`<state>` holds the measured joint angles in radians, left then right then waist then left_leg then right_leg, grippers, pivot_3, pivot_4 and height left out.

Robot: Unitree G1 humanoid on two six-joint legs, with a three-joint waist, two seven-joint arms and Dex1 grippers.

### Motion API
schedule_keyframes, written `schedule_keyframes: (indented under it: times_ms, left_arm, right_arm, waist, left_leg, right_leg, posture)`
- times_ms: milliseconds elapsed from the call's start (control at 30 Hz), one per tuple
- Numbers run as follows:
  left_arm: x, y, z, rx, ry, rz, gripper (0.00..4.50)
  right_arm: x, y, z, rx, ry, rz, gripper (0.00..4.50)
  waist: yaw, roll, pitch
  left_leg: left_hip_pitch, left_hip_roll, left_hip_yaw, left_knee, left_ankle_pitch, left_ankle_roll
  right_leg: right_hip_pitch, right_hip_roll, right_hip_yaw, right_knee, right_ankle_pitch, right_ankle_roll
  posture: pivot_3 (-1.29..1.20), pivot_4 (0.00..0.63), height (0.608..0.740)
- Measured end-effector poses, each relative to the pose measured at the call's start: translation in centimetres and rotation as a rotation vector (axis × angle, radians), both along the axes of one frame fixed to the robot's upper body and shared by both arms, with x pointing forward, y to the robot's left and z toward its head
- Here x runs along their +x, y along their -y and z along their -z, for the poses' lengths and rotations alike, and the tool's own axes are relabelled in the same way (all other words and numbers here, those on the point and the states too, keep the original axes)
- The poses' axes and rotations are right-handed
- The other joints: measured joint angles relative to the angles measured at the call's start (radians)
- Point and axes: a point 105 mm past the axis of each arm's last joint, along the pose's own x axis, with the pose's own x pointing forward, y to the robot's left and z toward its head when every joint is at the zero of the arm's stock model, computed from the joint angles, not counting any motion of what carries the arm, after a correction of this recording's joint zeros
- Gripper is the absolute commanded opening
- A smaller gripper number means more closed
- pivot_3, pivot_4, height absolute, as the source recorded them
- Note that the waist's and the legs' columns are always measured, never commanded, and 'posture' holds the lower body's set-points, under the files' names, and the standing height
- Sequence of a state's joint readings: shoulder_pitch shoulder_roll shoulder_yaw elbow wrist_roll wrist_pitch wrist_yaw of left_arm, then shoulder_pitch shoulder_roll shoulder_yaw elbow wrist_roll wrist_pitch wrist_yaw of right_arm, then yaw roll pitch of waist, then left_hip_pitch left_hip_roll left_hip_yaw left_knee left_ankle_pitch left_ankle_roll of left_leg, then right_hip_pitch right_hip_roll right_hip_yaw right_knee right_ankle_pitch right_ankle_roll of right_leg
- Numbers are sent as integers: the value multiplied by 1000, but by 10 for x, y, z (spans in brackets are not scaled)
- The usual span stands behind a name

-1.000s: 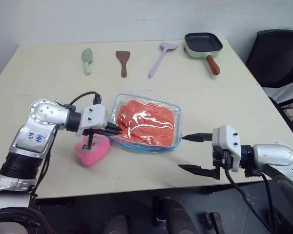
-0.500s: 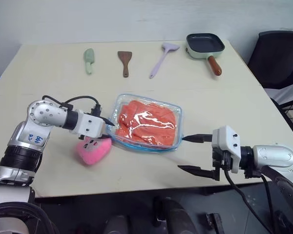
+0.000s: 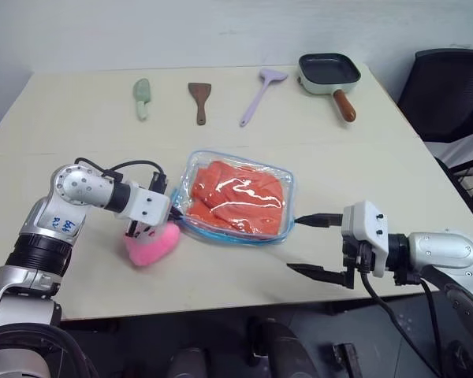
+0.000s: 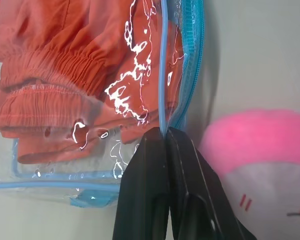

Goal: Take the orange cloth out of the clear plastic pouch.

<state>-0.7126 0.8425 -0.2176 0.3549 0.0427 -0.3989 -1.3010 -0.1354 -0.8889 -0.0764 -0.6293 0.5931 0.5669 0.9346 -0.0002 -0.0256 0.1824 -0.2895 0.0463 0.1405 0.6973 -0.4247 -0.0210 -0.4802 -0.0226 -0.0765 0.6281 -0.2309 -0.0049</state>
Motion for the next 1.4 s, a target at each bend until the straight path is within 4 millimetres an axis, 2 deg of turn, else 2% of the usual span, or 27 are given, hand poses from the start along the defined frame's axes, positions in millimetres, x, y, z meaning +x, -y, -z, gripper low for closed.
schedule_keyframes:
  times_ms: [100, 300, 400, 500, 633, 767, 933, 1133, 1400]
  left_arm:
    - [1, 2, 0, -26, -39, -28, 67]
    - [-6, 27, -23, -323, -276, -132, 67]
    - [-3, 36, -35, -481, -353, -201, 67]
    - [-6, 44, -38, -564, -393, -240, 67]
    - [-14, 55, -29, -618, -440, -280, 0]
    - [-21, 61, -23, -622, -437, -289, 0]
    - [-25, 64, -11, -592, -439, -286, 0]
    - [-25, 65, -11, -587, -422, -279, 0]
    - [-26, 70, -9, -587, -427, -269, 0]
  right_arm:
    - [0, 0, 0, 0, 0, 0, 4500]
    - [1, -4, -6, 20, 17, -3, 4500]
    - [0, -12, -7, 44, 19, -16, 4500]
    - [-3, -24, 1, 47, 8, -39, 4500]
    - [4, -35, 11, 48, 9, -12, 3577]
    - [24, -35, 19, 5, 53, 58, 2143]
    - [45, -34, 31, -23, 58, 114, 2143]
    - [66, -30, 38, -69, 123, 162, 2143]
    - [80, -29, 54, -152, 188, 189, 2143]
  waist:
    - [0, 0, 0]
    - [0, 0, 0]
    - [0, 0, 0]
    - [-2, 0, 0]
    - [-2, 0, 0]
    - [-2, 0, 0]
    - [-2, 0, 0]
    - [-2, 0, 0]
    - [-3, 0, 0]
  left_leg:
    - [0, 0, 0, 0, 0, 0]
    - [0, 0, 0, 1, 0, 0]
    - [0, 0, 0, 0, 0, 0]
    - [0, 0, 0, 0, 0, 0]
    - [1, 0, 0, 0, 0, 0]
    - [1, 0, 0, 1, 0, 0]
    - [1, 0, 1, 1, 0, 0]
    - [1, 0, 1, 1, 0, 0]
    - [1, 0, 1, 1, 0, 0]
  right_leg:
    - [0, 0, 0, 0, 0, 0]
    - [0, 0, 1, 0, 0, 0]
    - [0, 0, 1, 0, 0, 0]
    - [0, 0, 2, 1, 0, 0]
    - [0, 0, 2, 1, 0, 0]
    - [0, 0, 3, 1, 0, 0]
    - [0, 0, 3, 1, 0, 0]
    - [0, 0, 3, 1, 0, 0]
    - [0, -1, 3, 1, 0, 0]
  posture:
    - [0, 150, 740]
    - [0, 150, 740]
    - [0, 150, 740]
    - [0, 150, 740]
    - [0, 150, 740]
    - [0, 150, 740]
    - [0, 150, 740]
    - [0, 150, 740]
    - [0, 150, 740]
